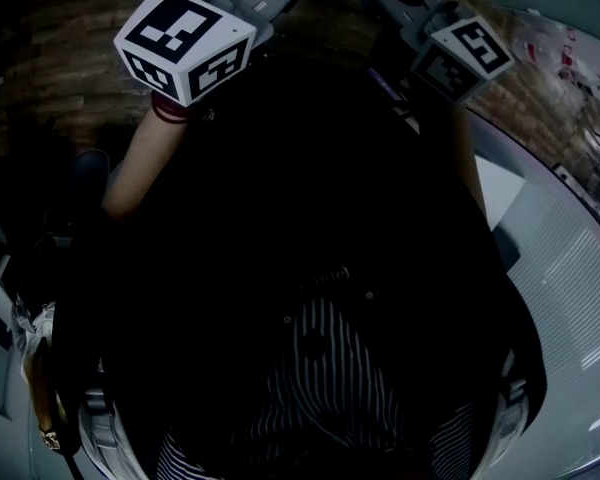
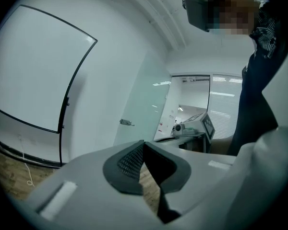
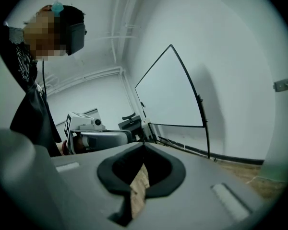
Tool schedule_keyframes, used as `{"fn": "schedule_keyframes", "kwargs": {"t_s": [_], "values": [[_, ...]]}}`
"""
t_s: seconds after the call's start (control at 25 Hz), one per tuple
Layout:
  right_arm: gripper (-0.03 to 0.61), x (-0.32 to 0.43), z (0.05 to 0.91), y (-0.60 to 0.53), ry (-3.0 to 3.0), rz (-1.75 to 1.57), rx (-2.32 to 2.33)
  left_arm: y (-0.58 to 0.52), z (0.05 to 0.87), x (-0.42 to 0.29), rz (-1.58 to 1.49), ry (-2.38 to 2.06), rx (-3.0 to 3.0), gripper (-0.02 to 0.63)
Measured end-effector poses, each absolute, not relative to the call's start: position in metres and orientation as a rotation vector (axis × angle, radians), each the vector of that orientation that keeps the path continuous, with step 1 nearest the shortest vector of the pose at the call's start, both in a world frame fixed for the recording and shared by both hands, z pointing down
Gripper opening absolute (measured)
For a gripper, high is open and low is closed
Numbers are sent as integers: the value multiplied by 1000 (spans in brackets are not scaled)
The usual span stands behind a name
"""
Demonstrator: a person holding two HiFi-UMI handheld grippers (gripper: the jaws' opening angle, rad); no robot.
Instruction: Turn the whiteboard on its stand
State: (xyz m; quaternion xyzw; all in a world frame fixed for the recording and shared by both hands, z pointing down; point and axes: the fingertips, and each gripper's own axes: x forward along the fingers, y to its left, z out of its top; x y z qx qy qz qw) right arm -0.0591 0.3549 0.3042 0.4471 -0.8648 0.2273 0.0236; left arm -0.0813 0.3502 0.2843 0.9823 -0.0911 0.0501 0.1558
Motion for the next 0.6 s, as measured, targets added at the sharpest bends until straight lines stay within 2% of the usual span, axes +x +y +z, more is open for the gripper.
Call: {"fn": "schedule_keyframes", "kwargs": {"t_s": [0.6], "values": [[3,-46,285,348,-2621,783,1433,343,281,-82,57,-295,2756,0]]}}
